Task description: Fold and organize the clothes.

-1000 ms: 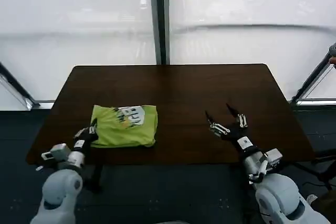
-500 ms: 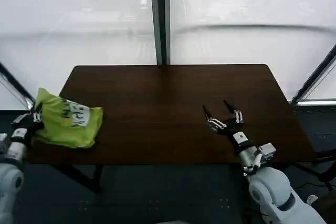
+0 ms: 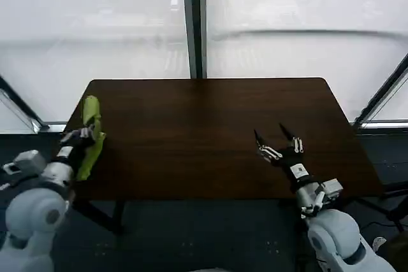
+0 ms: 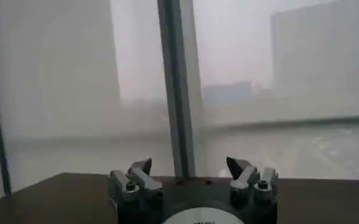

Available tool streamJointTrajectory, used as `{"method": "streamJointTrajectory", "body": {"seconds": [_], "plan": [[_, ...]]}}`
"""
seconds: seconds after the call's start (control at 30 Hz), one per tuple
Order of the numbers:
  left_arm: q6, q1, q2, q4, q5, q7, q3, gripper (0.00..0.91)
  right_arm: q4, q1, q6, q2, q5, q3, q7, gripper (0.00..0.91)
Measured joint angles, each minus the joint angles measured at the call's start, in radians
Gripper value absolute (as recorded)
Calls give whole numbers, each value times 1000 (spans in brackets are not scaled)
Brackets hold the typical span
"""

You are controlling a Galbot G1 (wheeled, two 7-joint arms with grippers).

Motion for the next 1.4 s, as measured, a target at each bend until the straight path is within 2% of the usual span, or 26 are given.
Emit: {"method": "streamJointTrajectory", "body": {"seconds": [0.03,0.07,0.1,0.17,0.47,0.73,0.97,1.0,1.03,1.17,1.3,1.33,1.4], "plan": [[0,0,-1,2,0,0,-1,878,-10,-1,0,9,-6,-5,-2,556],[0,0,-1,4,0,0,-1,878,-15,-2,1,15,-10,-8,-4,556],[-1,0,-1,5,0,0,-2,878,-19,-3,1,19,-12,-9,-5,59],[-2,0,-1,6,0,-1,-4,878,-20,-6,4,23,-16,-10,-8,0],[-6,7,5,9,1,-1,-10,878,19,-43,20,-8,-26,21,-17,0],[-9,8,4,14,5,-1,-10,878,112,-136,-42,-90,-73,139,71,0],[-12,6,6,16,8,-1,-6,878,189,-248,-13,-132,-119,248,60,0],[-14,6,6,16,10,-1,-4,878,198,-260,-4,-136,-130,260,52,146],[-16,6,7,16,11,-1,-3,878,206,-272,8,-139,-140,271,46,878],[-34,7,11,16,20,0,5,878,236,-315,60,-154,-185,311,3,878],[-62,18,25,16,50,1,12,878,271,-365,125,-181,-271,349,-64,878],[-69,21,31,15,53,0,13,878,276,-378,150,-187,-295,357,-76,878],[-86,31,45,13,55,-5,13,878,285,-412,231,-199,-366,380,-83,878]]}}
